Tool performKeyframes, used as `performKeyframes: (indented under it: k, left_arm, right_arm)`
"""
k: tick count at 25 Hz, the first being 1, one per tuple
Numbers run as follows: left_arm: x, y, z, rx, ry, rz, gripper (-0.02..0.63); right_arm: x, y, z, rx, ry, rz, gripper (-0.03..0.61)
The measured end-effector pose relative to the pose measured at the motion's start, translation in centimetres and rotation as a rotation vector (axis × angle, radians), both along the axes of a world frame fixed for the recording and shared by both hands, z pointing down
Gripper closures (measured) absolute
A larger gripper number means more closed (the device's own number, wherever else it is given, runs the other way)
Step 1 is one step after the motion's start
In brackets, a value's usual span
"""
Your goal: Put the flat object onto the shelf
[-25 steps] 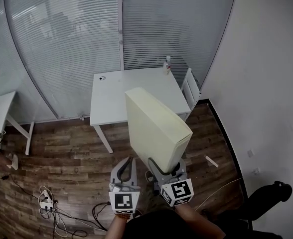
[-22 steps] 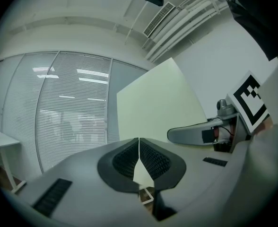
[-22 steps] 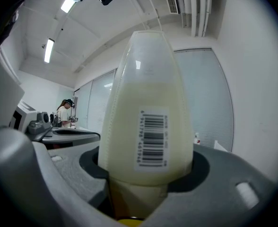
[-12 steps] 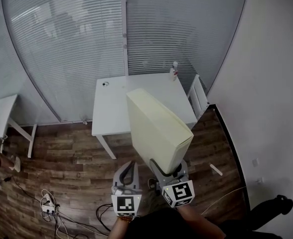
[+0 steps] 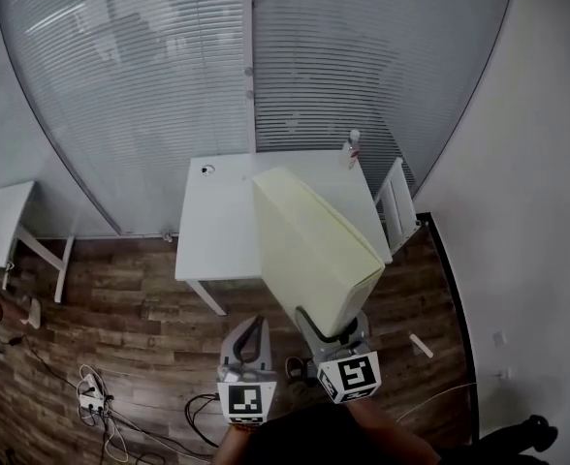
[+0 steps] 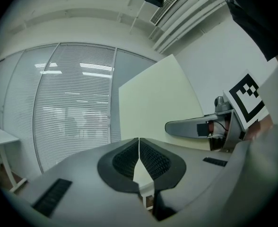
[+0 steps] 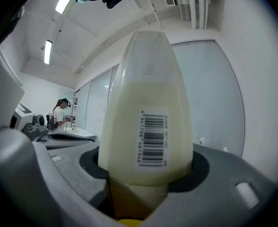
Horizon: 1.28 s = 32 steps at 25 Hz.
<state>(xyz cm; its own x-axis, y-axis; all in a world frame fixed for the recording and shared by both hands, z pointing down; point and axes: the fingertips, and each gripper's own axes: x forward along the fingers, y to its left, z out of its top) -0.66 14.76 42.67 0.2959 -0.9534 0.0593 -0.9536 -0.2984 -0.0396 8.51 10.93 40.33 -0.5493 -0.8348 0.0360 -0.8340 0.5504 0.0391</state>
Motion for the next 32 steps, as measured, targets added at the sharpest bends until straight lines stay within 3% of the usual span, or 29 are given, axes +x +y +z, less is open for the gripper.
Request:
performKeyframes:
  k: [4,11,20,32]
  left_arm:
    - [1.0,-3.3,0.2,-0.034,0.024,-0.030,0.612]
    - [3.1,-9.4,0.3,0.003,0.049,-0.027,0.611]
    - [6.8,-15.0,1.4,-0.035,0.040,-0.037,0.611]
    - [4.4,-18.2,2.3,-0.078,0.011,-0.033,0.611]
  right_arm:
    - [0.9,-3.7,0.5,-0.009,0.000,-0.018,0.278]
    - [2.9,-9.2,0.1,0.035,0.004,-0.046,0.281]
    - [6.8,-15.2,1.7,-0.013,-0.003,-0.054,0.281]
    - [5.5,-19.5,3.1,-0.043,-0.002,-0.042,0.282]
